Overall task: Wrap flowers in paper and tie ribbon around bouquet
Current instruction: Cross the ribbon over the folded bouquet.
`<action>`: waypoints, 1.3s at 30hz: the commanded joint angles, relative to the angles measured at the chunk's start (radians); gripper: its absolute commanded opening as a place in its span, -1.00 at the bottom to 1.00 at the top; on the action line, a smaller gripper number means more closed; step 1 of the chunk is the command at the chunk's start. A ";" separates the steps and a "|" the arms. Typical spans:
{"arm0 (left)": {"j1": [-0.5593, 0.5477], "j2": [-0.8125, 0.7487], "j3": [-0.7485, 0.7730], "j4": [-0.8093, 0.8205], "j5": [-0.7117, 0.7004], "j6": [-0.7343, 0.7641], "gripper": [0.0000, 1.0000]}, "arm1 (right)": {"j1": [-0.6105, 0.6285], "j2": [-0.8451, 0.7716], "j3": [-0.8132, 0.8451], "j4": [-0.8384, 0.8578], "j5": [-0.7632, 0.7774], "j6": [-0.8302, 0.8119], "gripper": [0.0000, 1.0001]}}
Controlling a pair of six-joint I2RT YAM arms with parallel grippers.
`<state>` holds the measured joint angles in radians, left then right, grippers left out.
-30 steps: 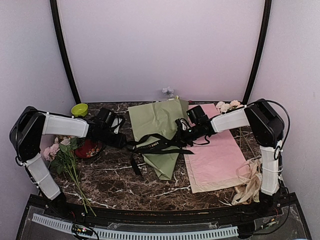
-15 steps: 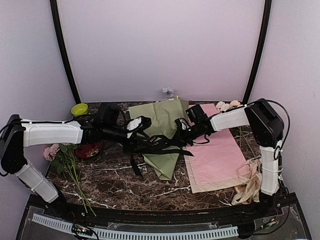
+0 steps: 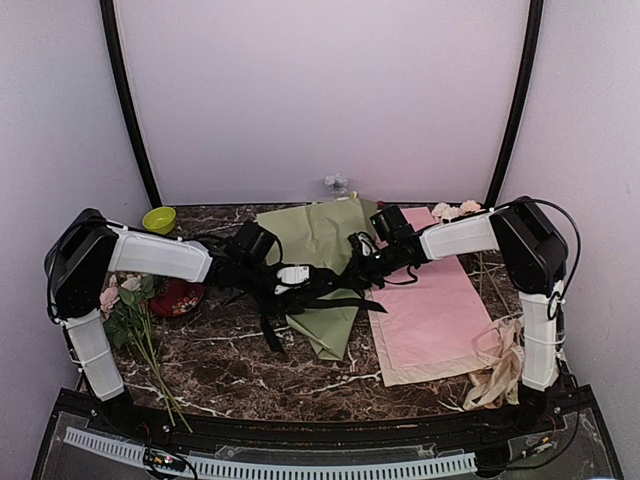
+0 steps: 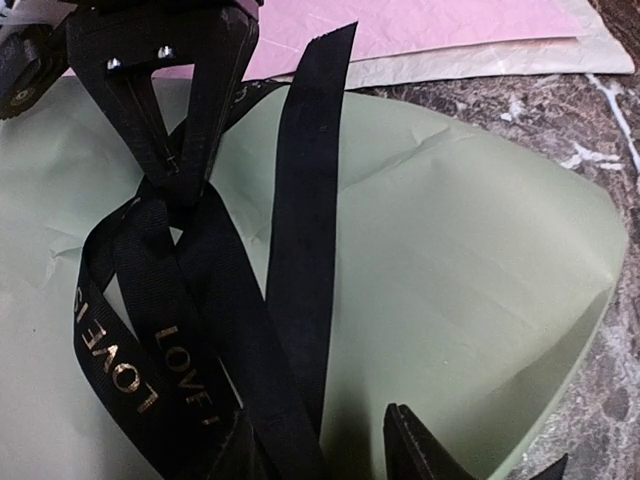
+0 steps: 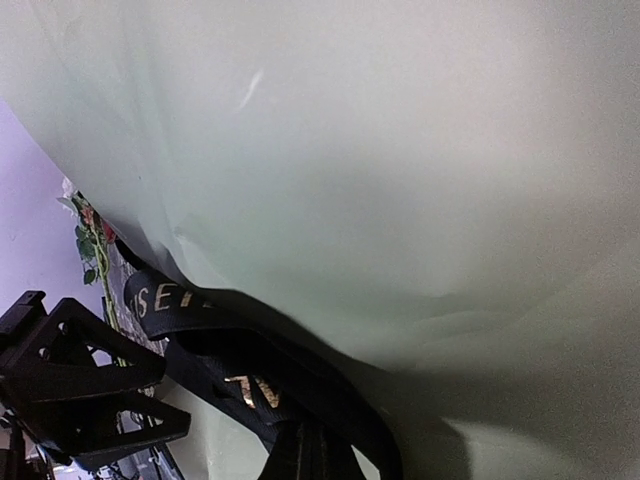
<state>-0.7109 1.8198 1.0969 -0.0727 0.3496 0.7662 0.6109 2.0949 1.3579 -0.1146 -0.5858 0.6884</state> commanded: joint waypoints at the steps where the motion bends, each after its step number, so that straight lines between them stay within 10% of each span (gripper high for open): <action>1: -0.020 0.031 0.008 0.037 -0.094 0.073 -0.08 | 0.011 0.019 0.022 0.005 -0.004 -0.015 -1.00; 12: -0.045 0.069 -0.052 0.233 -0.242 0.115 -0.19 | 0.013 0.026 0.020 0.004 -0.019 -0.020 -1.00; 21: -0.048 0.019 -0.034 0.162 -0.214 0.025 -0.69 | 0.013 0.022 0.016 -0.002 -0.017 -0.028 -1.00; 31: 0.057 -0.096 0.012 0.062 0.112 -0.197 0.16 | 0.013 0.007 0.006 -0.022 -0.003 -0.044 -1.00; 39: 0.122 -0.029 0.053 -0.075 -0.174 -0.140 0.30 | 0.015 -0.029 -0.005 -0.030 -0.004 -0.058 -1.00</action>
<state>-0.5884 1.7618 1.1225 -0.0074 0.2970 0.6041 0.6163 2.1075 1.3582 -0.1326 -0.5934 0.6514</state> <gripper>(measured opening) 0.648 0.004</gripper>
